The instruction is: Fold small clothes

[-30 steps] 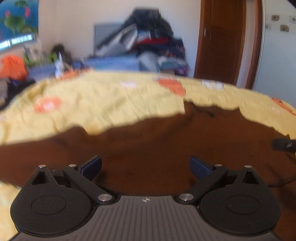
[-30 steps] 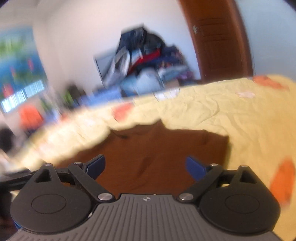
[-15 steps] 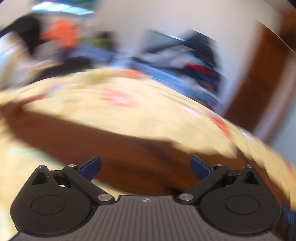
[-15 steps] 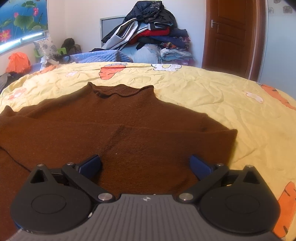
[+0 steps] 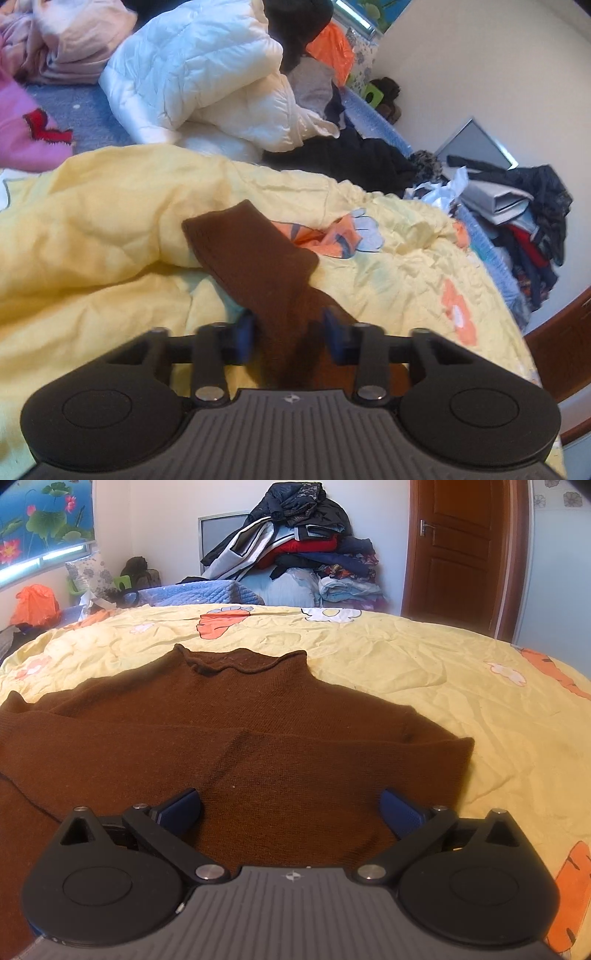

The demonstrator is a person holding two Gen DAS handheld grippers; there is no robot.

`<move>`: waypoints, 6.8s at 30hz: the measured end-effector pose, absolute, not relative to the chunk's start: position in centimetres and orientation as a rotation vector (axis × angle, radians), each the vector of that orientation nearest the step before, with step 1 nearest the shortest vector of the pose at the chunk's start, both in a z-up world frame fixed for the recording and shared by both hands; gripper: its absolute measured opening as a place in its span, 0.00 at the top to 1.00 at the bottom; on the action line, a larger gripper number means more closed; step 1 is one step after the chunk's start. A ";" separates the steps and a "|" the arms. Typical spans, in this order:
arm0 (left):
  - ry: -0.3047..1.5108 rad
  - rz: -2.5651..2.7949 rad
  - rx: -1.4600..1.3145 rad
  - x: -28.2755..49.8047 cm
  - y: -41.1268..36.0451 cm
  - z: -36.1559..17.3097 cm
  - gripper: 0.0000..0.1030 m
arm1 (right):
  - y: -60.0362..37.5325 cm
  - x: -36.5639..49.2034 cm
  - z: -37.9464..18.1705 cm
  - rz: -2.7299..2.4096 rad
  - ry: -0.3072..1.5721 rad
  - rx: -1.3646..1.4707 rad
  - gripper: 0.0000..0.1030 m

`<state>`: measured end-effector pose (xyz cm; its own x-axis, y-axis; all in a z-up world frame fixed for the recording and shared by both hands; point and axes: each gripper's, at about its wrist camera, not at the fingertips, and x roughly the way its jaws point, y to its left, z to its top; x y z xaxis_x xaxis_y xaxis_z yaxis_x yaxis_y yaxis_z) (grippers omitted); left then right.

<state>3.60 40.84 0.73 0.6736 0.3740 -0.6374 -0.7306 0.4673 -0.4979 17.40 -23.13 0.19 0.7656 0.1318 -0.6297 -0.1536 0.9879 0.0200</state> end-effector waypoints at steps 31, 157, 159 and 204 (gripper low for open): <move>0.631 -0.101 -0.216 7.5 3.2 0.3 0.10 | -26.1 17.3 3.4 0.293 0.731 0.407 0.09; 1.039 -0.378 -0.734 -6.1 16.5 0.0 0.08 | -32.8 -8.7 0.8 0.556 1.010 0.806 0.02; 1.048 -0.378 -0.727 -6.2 16.2 0.2 0.09 | -32.6 -9.0 1.0 0.558 1.012 0.812 0.04; 0.805 -0.099 -0.244 -3.8 12.8 6.1 0.17 | -32.5 -6.4 5.3 0.327 0.798 0.565 0.56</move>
